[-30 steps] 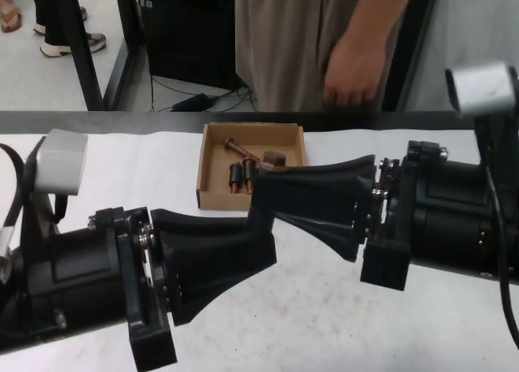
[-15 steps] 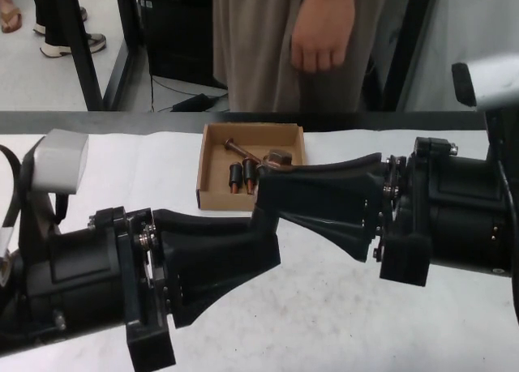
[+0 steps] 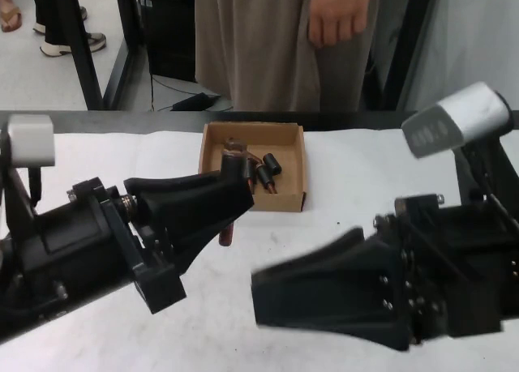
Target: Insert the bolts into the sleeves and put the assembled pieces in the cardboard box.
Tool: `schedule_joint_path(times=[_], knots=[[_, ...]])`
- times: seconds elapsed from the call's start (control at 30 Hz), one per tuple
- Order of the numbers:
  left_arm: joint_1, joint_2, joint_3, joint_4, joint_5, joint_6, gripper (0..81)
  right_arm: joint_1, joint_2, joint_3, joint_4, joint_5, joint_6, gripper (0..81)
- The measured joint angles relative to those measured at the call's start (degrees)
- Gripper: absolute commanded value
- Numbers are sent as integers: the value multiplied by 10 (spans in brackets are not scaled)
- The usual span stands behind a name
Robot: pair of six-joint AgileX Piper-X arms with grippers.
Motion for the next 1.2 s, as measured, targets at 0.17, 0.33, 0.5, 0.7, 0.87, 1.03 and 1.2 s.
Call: schedule_joint_path(times=[0.17,0.33,0.5,0.7,0.87,1.03,1.2], knots=[[24,0,-6,80,-12,0,8,0,-5,0,3,-26,-3,1],[61,15,-40,172,-16,11,8,0,-20,0,27,-42,-29,2],[78,86,-99,241,-5,18,8,0,-32,0,108,-35,-65,2],[78,199,-186,300,2,20,8,0,-37,0,262,14,-114,2],[78,290,-259,340,2,21,8,0,-38,0,297,19,-122,2],[78,356,-326,390,2,42,8,0,-38,0,297,19,-130,2],[78,423,-421,460,-33,103,8,0,-38,0,303,19,-151,2]])
